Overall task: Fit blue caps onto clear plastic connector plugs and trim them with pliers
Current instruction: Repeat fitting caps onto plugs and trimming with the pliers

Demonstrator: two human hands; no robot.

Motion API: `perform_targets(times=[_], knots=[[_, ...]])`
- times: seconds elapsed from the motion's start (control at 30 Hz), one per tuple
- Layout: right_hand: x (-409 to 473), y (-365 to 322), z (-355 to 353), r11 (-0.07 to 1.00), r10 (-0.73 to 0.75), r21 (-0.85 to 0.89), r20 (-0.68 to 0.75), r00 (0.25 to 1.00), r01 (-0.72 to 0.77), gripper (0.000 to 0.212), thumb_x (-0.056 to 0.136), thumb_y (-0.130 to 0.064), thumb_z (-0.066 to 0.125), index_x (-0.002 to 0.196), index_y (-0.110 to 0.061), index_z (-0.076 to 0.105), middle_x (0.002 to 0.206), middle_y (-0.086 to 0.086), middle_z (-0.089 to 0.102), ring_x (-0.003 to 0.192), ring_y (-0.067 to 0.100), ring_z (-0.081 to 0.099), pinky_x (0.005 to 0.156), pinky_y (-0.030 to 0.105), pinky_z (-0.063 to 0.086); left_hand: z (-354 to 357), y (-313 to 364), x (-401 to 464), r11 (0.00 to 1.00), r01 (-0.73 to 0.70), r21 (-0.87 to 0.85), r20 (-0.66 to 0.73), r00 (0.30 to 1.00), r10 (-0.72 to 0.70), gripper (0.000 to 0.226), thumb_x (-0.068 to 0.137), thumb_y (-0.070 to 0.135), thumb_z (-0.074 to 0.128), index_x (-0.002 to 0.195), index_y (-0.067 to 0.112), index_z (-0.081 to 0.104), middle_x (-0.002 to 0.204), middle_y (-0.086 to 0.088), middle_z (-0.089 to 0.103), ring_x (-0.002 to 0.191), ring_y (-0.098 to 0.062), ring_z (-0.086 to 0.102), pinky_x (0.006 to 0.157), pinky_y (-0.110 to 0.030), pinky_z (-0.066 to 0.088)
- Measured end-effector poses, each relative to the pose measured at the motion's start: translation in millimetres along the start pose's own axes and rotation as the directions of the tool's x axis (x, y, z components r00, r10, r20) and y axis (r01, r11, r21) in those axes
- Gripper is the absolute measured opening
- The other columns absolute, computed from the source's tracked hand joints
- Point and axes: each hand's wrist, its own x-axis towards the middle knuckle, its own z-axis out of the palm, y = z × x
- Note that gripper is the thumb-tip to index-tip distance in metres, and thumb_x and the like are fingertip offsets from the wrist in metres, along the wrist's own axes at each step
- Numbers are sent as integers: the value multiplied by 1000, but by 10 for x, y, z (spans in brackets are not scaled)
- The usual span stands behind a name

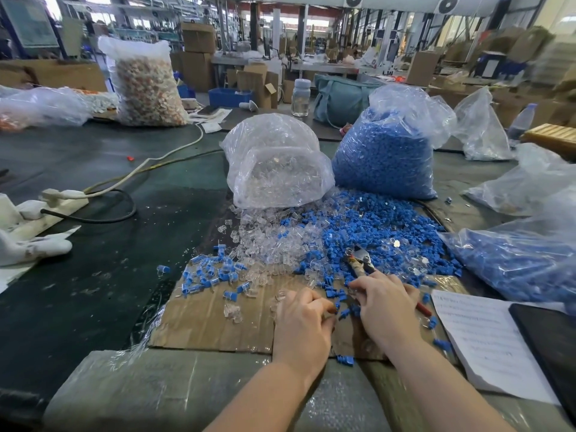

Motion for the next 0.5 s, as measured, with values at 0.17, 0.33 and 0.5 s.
perform_targets(times=[0.17, 0.33, 0.5], knots=[[6, 38, -30, 1000, 25, -1, -8, 1000, -26, 29, 93, -16, 47, 107, -37, 62, 108, -13, 58, 105, 12, 45, 85, 34, 20, 43, 121, 4, 998, -65, 17, 122, 991, 62, 26, 89, 39, 55, 110, 30, 66, 100, 8, 54, 101, -12, 36, 93, -25, 26], [19, 43, -69, 999, 34, 19, -34, 999, -33, 29, 94, -15, 47, 108, -35, 63, 107, -13, 60, 104, 12, 46, 88, 34, 24, 95, 208, 13, 989, -121, 80, 247, 964, 98, 32, 81, 48, 58, 106, 31, 67, 98, 6, 52, 99, -16, 35, 91, -31, 25], [29, 41, -92, 999, 38, 22, -21, 999, -38, 29, 95, -16, 46, 108, -36, 62, 107, -13, 59, 105, 12, 46, 89, 35, 24, 96, 257, 63, 987, -149, 60, 306, 944, 124, 25, 83, 41, 60, 105, 30, 68, 100, 5, 51, 98, -16, 34, 83, -30, 23]])
